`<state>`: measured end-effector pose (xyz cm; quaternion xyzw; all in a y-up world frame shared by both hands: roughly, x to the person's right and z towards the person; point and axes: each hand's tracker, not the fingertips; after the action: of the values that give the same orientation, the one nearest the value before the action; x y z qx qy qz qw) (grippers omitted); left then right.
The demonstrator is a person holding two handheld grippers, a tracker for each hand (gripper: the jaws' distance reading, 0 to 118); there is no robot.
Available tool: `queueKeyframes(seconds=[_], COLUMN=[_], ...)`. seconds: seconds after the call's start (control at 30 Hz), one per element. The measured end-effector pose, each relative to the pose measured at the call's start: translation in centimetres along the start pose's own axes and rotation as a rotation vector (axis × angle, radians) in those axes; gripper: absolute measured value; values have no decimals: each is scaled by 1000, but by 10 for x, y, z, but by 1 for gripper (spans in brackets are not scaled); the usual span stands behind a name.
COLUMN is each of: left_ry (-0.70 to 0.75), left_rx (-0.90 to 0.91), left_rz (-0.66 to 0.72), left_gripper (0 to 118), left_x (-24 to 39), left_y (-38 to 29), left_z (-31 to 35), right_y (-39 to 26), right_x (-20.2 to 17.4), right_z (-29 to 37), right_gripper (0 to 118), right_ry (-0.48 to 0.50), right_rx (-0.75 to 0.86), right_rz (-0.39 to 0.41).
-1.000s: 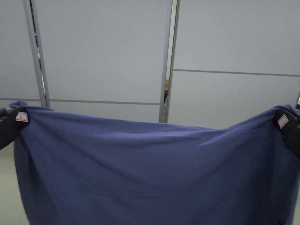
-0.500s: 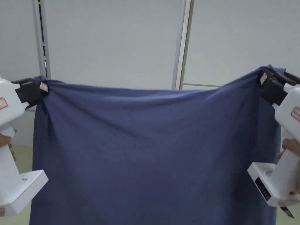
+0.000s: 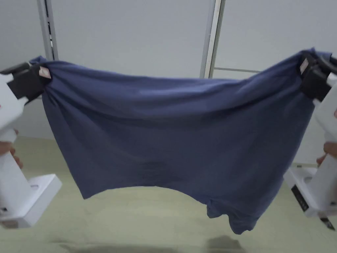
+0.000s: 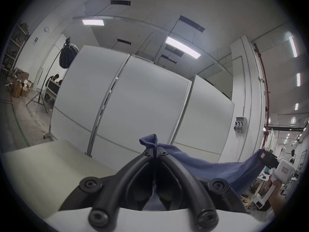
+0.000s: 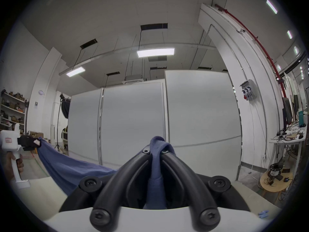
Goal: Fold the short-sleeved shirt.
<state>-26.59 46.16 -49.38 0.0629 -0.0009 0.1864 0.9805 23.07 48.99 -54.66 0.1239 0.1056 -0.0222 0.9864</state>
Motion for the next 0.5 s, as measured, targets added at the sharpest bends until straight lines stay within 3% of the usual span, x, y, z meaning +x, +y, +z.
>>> queueKeyframes(seconds=[0.1, 0.33, 0.5], left_ry=[-2, 86, 168], left_rx=[-89, -376, -665], left_rz=[-21, -45, -46], left_gripper=[0, 0, 0], left_x=[-3, -31, -62], left_y=[-34, -115, -174], left_z=[45, 172, 235], right_y=[-35, -132, -196], right_x=[-8, -16, -23], right_z=[52, 195, 283], right_gripper=[4, 4, 4], right_ry=[40, 18, 15], right_rx=[-90, -447, -776], right_rz=[17, 18, -83])
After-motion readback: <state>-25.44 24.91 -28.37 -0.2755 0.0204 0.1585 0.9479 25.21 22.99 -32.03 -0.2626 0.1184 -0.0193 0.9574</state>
